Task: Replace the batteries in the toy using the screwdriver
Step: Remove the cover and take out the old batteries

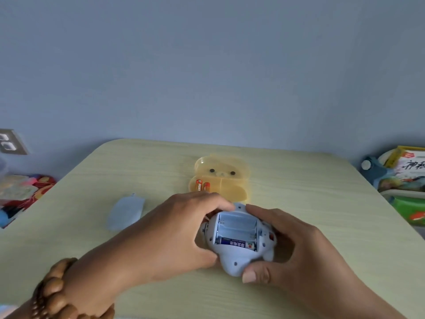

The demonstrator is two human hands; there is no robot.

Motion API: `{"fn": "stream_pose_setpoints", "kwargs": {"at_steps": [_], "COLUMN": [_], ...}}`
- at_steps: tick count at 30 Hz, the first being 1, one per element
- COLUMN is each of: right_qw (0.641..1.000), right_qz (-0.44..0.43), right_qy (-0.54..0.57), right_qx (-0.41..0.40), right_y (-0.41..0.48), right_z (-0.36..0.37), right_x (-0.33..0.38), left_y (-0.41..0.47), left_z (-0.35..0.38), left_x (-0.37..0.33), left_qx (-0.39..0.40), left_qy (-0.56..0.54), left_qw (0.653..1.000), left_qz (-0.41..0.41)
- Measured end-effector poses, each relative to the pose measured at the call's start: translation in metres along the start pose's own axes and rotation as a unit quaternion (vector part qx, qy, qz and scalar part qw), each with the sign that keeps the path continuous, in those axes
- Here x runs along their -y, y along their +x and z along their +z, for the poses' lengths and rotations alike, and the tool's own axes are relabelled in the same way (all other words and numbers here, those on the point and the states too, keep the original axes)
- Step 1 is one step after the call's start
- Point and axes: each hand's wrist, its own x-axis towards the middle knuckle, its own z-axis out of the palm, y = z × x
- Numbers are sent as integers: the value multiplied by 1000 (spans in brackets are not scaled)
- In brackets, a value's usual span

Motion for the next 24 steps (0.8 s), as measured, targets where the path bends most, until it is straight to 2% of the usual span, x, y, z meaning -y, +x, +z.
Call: {"fn": "stream_pose_setpoints", "kwargs": {"at_steps": [3,7,11,17,24], "right_qw": [999,997,997,995,992], "right_qz": [-11,-29,-39,-46,-71], "right_qy": [-35,-52,-50,-48,-52], "right_qx": [-11,-44,-51,-71,-88], "right_y": [-1,-2,-2,-2,-1], "right_z": [1,4,4,6,7], "right_x": [-4,-10,-13,-15,-20], "left_y": [-4,3,12,18,23], "left_z": [-4,10,23,18,23], "left_x": [-15,-37,-48,-49,-50], "left_qx": [21,-62,-88,-59,-64], "left_qy": [23,7,7,6,17], "left_qw": [999,996,992,993,992], "left_qz": [-9,-64,-88,-104,-109]}}
